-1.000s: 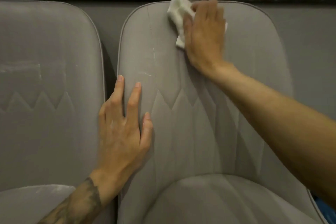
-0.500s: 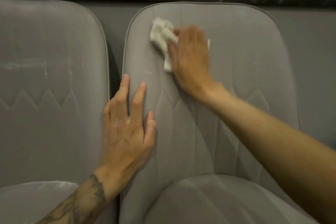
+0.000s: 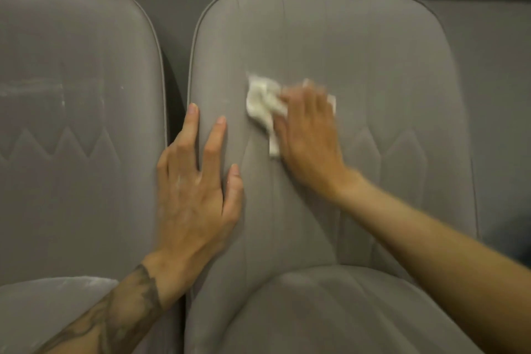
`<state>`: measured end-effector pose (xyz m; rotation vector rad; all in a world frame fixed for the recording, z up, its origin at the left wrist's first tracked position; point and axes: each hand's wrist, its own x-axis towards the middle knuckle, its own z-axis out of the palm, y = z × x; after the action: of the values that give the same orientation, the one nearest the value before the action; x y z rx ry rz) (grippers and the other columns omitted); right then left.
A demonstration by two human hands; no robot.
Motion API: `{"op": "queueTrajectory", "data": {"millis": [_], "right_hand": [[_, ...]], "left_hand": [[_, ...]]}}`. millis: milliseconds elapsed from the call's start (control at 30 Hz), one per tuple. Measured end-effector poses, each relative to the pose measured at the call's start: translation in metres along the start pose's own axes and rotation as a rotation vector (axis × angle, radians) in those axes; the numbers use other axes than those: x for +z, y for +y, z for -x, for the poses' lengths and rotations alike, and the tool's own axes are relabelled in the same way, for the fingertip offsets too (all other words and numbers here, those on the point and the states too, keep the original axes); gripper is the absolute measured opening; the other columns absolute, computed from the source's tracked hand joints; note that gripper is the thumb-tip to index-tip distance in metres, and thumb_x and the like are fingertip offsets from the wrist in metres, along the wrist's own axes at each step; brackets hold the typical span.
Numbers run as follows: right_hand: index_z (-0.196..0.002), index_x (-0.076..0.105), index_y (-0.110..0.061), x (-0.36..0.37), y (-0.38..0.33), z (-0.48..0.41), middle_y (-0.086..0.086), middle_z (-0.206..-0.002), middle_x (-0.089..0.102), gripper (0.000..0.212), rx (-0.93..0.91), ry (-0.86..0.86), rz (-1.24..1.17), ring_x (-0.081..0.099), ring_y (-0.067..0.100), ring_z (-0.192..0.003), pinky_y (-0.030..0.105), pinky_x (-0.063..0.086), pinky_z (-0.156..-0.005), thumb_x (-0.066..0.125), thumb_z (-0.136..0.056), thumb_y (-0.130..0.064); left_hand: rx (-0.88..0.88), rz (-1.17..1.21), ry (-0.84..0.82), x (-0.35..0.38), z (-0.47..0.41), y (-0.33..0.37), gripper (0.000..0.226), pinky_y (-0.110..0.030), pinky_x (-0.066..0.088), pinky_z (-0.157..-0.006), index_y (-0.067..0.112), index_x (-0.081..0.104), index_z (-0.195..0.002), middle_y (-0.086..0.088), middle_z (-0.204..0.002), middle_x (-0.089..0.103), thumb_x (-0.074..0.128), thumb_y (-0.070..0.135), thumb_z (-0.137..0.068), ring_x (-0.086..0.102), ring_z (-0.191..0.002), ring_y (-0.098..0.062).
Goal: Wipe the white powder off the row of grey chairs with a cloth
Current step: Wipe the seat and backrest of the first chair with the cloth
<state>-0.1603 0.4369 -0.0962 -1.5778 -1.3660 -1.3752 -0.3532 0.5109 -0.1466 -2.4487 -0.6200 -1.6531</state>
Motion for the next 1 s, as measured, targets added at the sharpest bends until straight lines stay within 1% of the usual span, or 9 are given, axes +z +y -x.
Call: {"op": "queueTrajectory", "data": {"millis": [100, 167, 233, 300, 367, 533, 600, 800, 1000], "right_hand": [[-0.124, 0.046, -0.012, -0.012, -0.005, 0.081, 0.013, -0.116, 0.053, 0.026, -0.248, -0.205, -0.044, 0.054, 0.036, -0.097, 0.045, 0.039, -0.092, 0.049, -0.101, -0.023], [-0.123, 0.048, -0.011, -0.015, 0.009, 0.068, 0.014, -0.114, 0.055, 0.024, -0.356, -0.231, -0.011, 0.052, 0.035, -0.097, 0.045, 0.039, -0.089, 0.047, -0.101, -0.022], [-0.121, 0.049, -0.010, -0.011, 0.020, 0.026, 0.018, -0.111, 0.058, 0.024, -0.227, -0.111, 0.063, 0.048, 0.034, -0.097, 0.045, 0.036, -0.085, 0.047, -0.100, -0.022], [-0.114, 0.052, -0.010, -0.010, 0.027, -0.016, 0.017, -0.107, 0.056, 0.021, 0.075, 0.017, 0.104, 0.048, 0.034, -0.095, 0.044, 0.037, -0.083, 0.050, -0.100, -0.025], [-0.115, 0.055, -0.008, -0.008, 0.021, -0.009, 0.017, -0.109, 0.055, 0.022, 0.161, 0.043, 0.094, 0.050, 0.034, -0.097, 0.043, 0.037, -0.086, 0.050, -0.101, -0.025], [-0.123, 0.048, -0.008, -0.021, 0.006, 0.132, 0.014, -0.117, 0.050, 0.033, -0.460, -0.365, -0.007, 0.053, 0.035, -0.098, 0.046, 0.041, -0.087, 0.060, -0.093, -0.017], [-0.122, 0.050, -0.010, -0.028, 0.016, 0.136, 0.013, -0.115, 0.056, 0.028, -0.606, -0.471, 0.030, 0.057, 0.034, -0.094, 0.044, 0.043, -0.086, 0.054, -0.095, -0.018], [-0.121, 0.046, -0.012, -0.017, 0.019, 0.091, 0.013, -0.114, 0.053, 0.031, -0.104, -0.164, -0.018, 0.054, 0.036, -0.100, 0.044, 0.039, -0.091, 0.060, -0.095, -0.017], [-0.122, 0.054, -0.015, -0.022, 0.013, 0.146, 0.009, -0.119, 0.057, 0.025, -0.856, -0.630, -0.012, 0.056, 0.030, -0.103, 0.040, 0.041, -0.093, 0.044, -0.100, -0.022]], "left_hand": [[0.000, 0.001, 0.000, 0.000, 0.001, 0.001, 0.064, -0.050, 0.033, -0.115, 0.014, 0.036, -0.159, -0.017, -0.170, 0.018, 0.049, 0.031, -0.099, 0.033, -0.149, -0.035], [0.000, 0.004, 0.000, 0.000, 0.001, 0.001, 0.064, -0.050, 0.033, -0.114, 0.013, 0.036, -0.159, -0.017, -0.170, 0.018, 0.050, 0.031, -0.098, 0.033, -0.149, -0.035], [0.002, 0.004, -0.005, 0.001, 0.001, 0.000, 0.064, -0.051, 0.034, -0.113, 0.014, 0.036, -0.159, -0.018, -0.170, 0.018, 0.050, 0.031, -0.098, 0.033, -0.148, -0.036], [-0.005, 0.002, -0.006, 0.001, 0.001, 0.000, 0.064, -0.052, 0.034, -0.113, 0.015, 0.034, -0.159, -0.017, -0.171, 0.017, 0.049, 0.032, -0.099, 0.033, -0.148, -0.036], [-0.006, 0.006, -0.002, 0.001, 0.001, 0.001, 0.064, -0.053, 0.034, -0.113, 0.015, 0.034, -0.159, -0.017, -0.170, 0.017, 0.049, 0.032, -0.099, 0.033, -0.147, -0.036], [0.000, -0.009, 0.002, 0.000, 0.000, 0.001, 0.064, -0.054, 0.035, -0.113, 0.013, 0.035, -0.158, -0.018, -0.170, 0.018, 0.051, 0.030, -0.098, 0.034, -0.147, -0.038], [0.001, -0.006, 0.002, 0.000, 0.001, 0.001, 0.064, -0.053, 0.034, -0.113, 0.013, 0.036, -0.158, -0.018, -0.170, 0.018, 0.051, 0.029, -0.098, 0.034, -0.147, -0.038], [-0.003, 0.003, 0.011, 0.000, 0.001, 0.000, 0.064, -0.053, 0.035, -0.111, 0.013, 0.036, -0.158, -0.018, -0.170, 0.019, 0.050, 0.030, -0.098, 0.035, -0.147, -0.038], [-0.001, 0.014, 0.008, 0.000, -0.001, 0.001, 0.064, -0.055, 0.037, -0.112, 0.014, 0.035, -0.158, -0.018, -0.170, 0.018, 0.050, 0.030, -0.098, 0.035, -0.147, -0.038]]}}
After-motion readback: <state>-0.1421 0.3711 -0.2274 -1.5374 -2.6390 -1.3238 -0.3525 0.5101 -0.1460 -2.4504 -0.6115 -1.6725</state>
